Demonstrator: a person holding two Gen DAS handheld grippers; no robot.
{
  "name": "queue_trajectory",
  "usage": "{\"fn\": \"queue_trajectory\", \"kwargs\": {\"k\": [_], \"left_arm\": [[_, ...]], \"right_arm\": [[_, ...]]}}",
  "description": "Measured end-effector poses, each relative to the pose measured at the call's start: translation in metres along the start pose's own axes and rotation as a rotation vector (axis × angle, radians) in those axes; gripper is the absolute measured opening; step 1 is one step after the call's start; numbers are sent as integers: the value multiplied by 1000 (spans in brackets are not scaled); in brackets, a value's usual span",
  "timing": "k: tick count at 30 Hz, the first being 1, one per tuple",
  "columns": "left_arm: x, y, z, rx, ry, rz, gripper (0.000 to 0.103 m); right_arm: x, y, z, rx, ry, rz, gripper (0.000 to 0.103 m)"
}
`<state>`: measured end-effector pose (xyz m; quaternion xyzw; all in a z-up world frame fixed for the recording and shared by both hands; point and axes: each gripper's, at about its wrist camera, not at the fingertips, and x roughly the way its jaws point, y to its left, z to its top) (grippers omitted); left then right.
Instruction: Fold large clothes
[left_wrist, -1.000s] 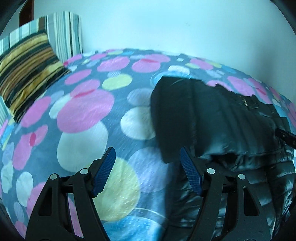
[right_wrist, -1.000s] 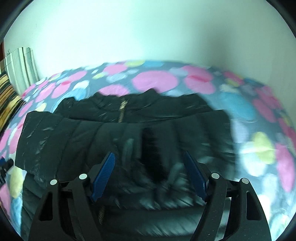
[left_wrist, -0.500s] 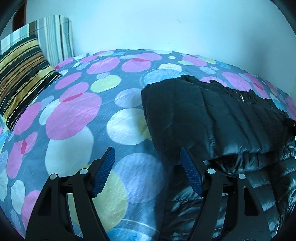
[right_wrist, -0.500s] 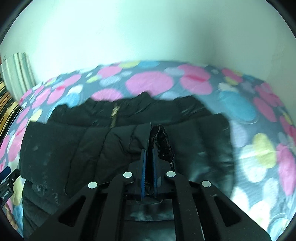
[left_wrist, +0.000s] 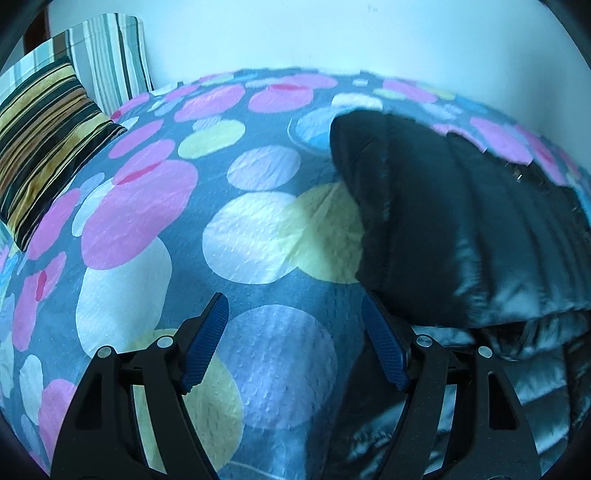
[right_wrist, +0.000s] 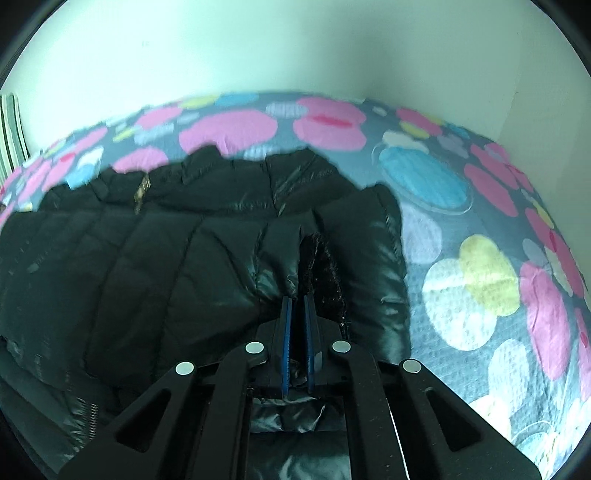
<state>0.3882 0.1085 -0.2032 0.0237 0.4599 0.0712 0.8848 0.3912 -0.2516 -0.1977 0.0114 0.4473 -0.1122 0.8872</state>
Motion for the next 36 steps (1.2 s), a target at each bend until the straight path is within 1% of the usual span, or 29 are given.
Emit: {"fn": "queue_trajectory", "kwargs": {"k": [3, 6, 9, 12, 13, 15, 18, 21, 23, 25, 28, 30, 32, 36], "left_arm": [[12, -4, -3, 18, 34, 36, 74], [14, 2, -5, -8, 39, 17, 74], [-4, 15, -4, -44, 11, -14, 74], [-28, 29, 0, -88, -60, -70, 74], [-32, 30, 2, -90, -75, -78, 74], [-41, 30, 8, -77, -104, -96, 74], [-46, 20, 12, -48, -121, -122, 74], [-47, 9, 14, -30, -125, -149, 74], [-43, -1, 19, -26, -122, -155, 74], [-37, -9, 24, -26, -116, -154, 74], [-22, -21, 32, -1, -93, -111, 74], [-10, -28, 34, 17, -59, -87, 75], [6, -32, 35, 19, -10, -83, 75], [23, -40, 29, 59, 15, -48, 77]], "right_arm": [[11, 4, -7, -21, 15, -24, 7], [14, 7, -9, -36, 9, -45, 7], [12, 8, -9, -41, 6, -50, 7], [3, 7, -7, -35, -21, -58, 7], [-1, 8, -6, -35, -33, -63, 7], [-15, 6, -3, -18, -72, -64, 6], [-36, 0, 4, 14, -124, -55, 6], [-45, -4, 9, 8, -151, -84, 6], [-38, -7, 9, -1, -139, -100, 6], [-22, -11, 5, -6, -105, -119, 6], [-9, -14, 0, -22, -86, -143, 6], [-6, -11, -2, -42, -83, -156, 6], [-2, -11, -2, -45, -68, -149, 7], [12, -12, -7, -42, -39, -125, 8]]}}
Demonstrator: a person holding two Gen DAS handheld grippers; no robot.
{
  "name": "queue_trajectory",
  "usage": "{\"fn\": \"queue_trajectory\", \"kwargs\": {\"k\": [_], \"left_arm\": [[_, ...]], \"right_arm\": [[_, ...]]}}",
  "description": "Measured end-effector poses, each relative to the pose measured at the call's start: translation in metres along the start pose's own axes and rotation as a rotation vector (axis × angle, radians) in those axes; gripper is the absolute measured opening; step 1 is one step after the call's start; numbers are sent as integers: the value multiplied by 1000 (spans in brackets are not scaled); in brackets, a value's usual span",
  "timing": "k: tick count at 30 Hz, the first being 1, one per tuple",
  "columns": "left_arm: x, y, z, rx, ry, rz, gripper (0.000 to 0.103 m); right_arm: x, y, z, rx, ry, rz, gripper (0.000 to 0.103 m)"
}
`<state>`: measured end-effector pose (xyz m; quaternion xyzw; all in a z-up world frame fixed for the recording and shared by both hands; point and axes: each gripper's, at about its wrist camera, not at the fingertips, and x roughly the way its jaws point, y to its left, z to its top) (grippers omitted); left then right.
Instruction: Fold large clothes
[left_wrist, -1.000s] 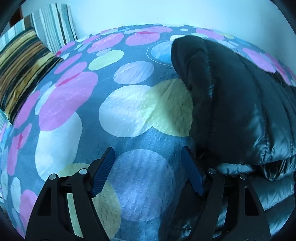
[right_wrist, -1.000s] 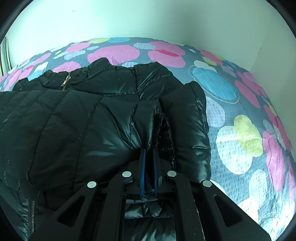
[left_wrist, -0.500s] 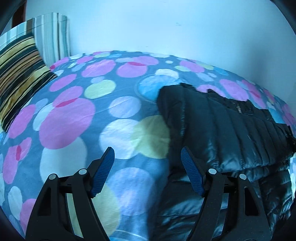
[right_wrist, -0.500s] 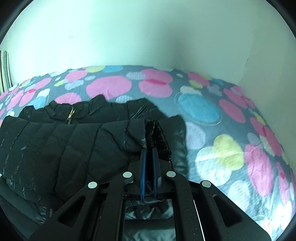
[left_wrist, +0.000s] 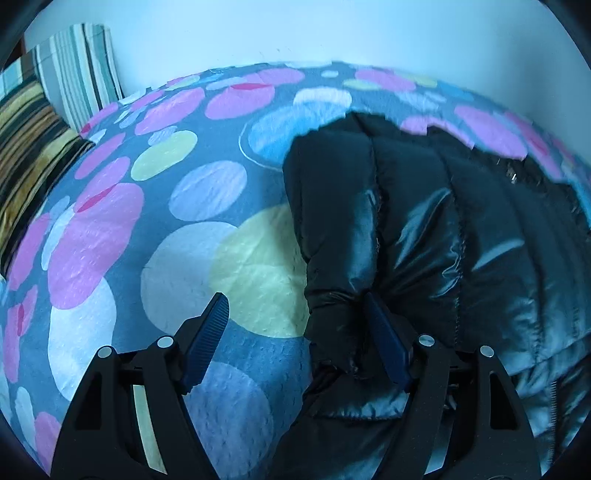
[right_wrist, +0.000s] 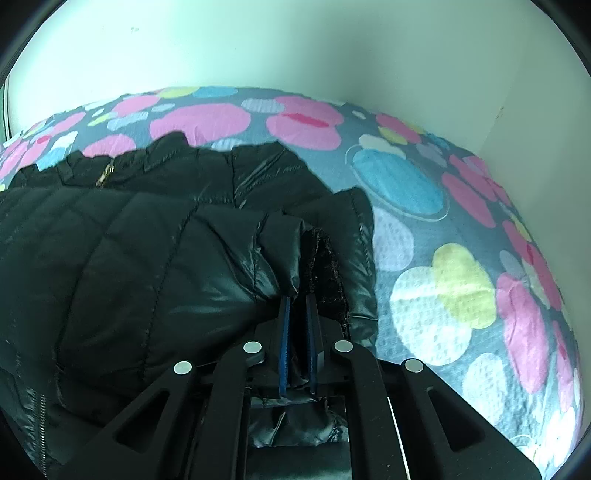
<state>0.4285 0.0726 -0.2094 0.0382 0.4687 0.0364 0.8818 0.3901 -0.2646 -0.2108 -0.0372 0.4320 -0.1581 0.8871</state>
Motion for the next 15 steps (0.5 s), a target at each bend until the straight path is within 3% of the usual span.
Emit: {"fn": "queue_trajectory", "kwargs": {"k": [4, 9, 15], "left_arm": [[8, 6, -1, -29, 18, -30, 80], [-19, 16, 1, -46, -19, -30, 79], [-61, 27, 22, -91, -141, -32, 79]], "right_arm": [[3, 1, -3, 10, 2, 8, 8], [-4, -1, 2, 18, -7, 16, 9], [-42, -10, 13, 60, -92, 39, 13]]}}
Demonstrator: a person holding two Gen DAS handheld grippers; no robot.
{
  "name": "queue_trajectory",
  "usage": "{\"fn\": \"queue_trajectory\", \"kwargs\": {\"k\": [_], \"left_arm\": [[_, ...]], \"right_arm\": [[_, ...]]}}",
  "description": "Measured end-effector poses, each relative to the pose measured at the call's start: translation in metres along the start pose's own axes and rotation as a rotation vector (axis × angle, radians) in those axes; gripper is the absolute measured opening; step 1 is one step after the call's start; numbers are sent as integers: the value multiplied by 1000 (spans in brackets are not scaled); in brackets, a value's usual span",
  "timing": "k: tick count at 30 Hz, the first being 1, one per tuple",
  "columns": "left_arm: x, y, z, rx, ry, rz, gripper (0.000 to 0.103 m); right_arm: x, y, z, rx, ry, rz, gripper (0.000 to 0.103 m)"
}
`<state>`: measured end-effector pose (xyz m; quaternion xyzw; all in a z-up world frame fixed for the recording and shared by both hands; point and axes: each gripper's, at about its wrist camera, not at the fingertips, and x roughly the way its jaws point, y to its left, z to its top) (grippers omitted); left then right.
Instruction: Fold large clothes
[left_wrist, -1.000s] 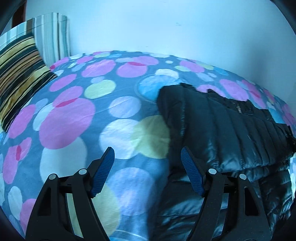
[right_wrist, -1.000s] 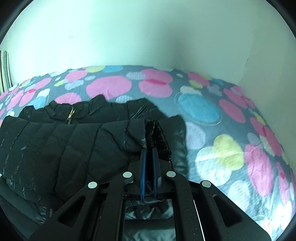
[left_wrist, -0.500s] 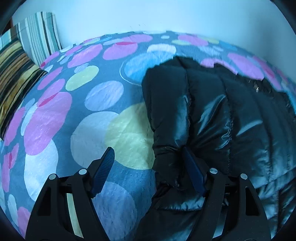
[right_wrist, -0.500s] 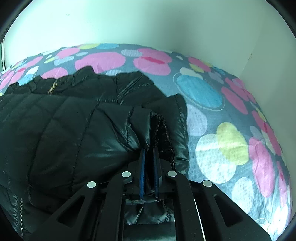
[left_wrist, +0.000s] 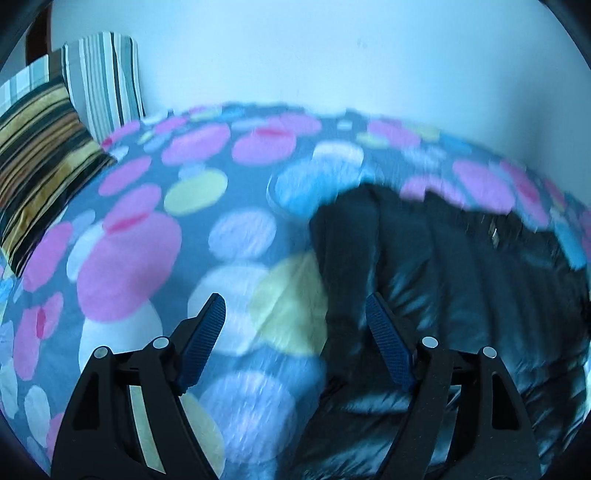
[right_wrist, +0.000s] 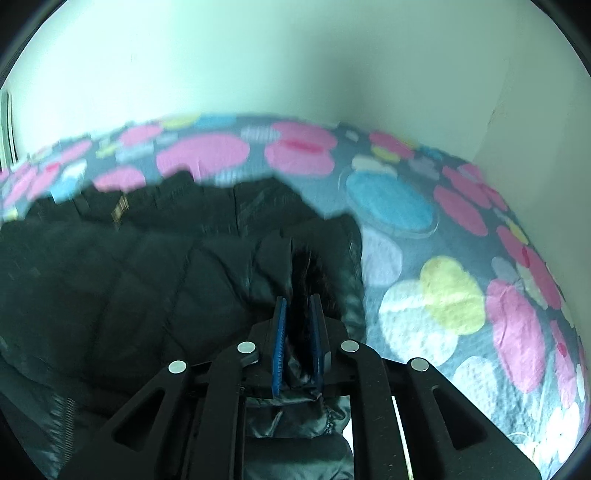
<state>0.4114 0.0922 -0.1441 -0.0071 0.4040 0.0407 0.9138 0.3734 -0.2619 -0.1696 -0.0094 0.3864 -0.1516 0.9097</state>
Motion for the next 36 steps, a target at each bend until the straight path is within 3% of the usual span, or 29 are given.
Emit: {"fn": "queue_trajectory", "kwargs": {"k": [2, 6, 13, 25, 32, 34, 36], "left_arm": [[5, -10, 11, 17, -13, -25, 79], [31, -38, 17, 107, 5, 5, 79], [73, -54, 0, 180, 94, 22, 81], [94, -53, -9, 154, 113, 8, 86], [72, -47, -3, 141, 70, 8, 85], [55, -37, -4, 113, 70, -5, 85], [37, -27, -11, 85, 64, -27, 85]], "right_arm": [[-5, 4, 10, 13, -10, 43, 13], [8, 23, 24, -11, 14, 141, 13], [59, 36, 12, -68, 134, 124, 13], [67, 47, -4, -99, 86, 79, 12], [57, 42, 0, -81, 57, 93, 13], [44, 37, 3, -63, 48, 110, 22], [28, 30, 3, -41, 43, 151, 63]]}}
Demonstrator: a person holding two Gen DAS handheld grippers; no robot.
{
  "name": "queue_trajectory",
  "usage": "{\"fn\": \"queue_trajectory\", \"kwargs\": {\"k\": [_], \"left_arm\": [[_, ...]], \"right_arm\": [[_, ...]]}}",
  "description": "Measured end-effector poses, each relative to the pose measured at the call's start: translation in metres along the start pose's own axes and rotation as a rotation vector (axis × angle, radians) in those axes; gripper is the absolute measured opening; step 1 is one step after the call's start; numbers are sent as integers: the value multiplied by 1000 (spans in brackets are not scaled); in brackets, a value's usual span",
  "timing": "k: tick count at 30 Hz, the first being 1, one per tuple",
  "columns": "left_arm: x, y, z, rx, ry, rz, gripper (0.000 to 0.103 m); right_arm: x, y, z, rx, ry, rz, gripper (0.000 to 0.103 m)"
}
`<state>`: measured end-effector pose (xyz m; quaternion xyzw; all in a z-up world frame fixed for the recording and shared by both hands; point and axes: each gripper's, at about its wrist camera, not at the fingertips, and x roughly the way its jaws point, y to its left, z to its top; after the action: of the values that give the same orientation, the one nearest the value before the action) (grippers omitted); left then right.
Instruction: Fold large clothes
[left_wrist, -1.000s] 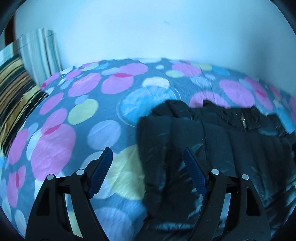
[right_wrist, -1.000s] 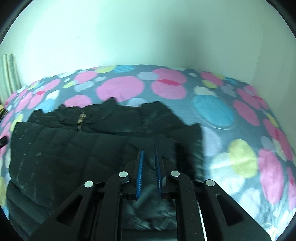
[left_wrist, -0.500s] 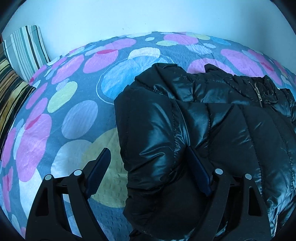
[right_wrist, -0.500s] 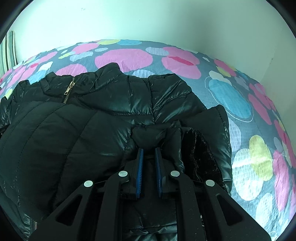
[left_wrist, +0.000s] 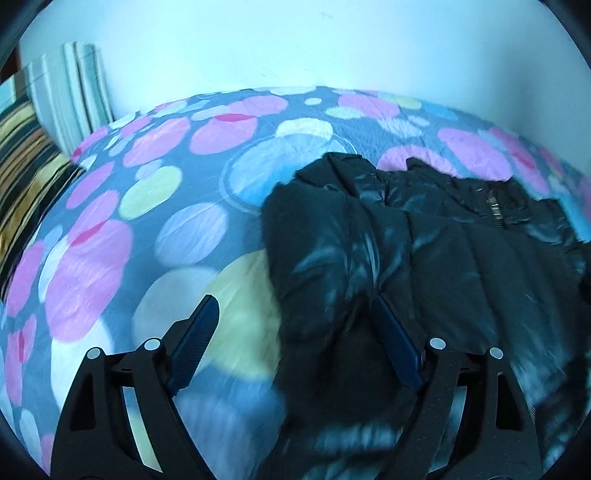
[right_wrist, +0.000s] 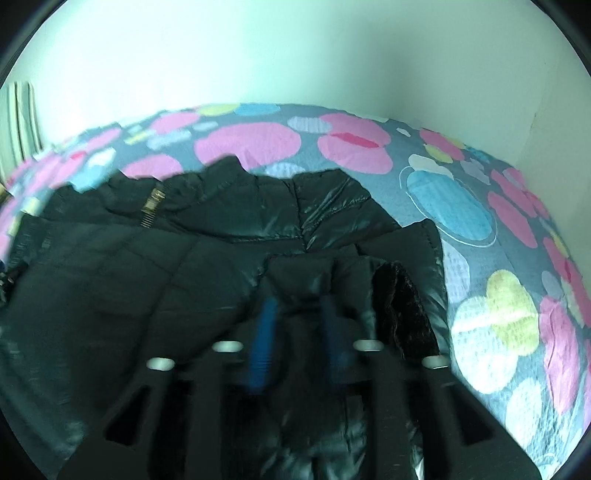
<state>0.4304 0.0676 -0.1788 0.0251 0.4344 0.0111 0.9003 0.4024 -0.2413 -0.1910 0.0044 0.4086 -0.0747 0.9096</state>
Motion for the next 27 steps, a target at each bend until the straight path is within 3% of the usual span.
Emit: {"fn": "queue_trajectory", "kwargs": {"k": [2, 4, 7, 15, 21, 27], "left_arm": [[-24, 12, -17, -17, -12, -5, 85], [-47, 24, -39, -31, -16, -15, 85], [-79, 42, -79, -49, -6, -35, 85], [-136, 64, -181, -18, 52, -93, 85], [-147, 66, -224, -52, 108, -233, 85], [-150, 65, -237, -66, 120, -293, 85]], "right_arm": [[-24, -2, -6, 0, -33, 2, 72], [-52, -6, -19, -32, -68, -35, 72], [-81, -18, -42, -24, -69, -19, 73], [-142, -61, -138, 27, 14, 12, 73], [-162, -71, -195, 34, 77, 60, 73], [-167, -77, -233, 89, 138, 159, 72]]}}
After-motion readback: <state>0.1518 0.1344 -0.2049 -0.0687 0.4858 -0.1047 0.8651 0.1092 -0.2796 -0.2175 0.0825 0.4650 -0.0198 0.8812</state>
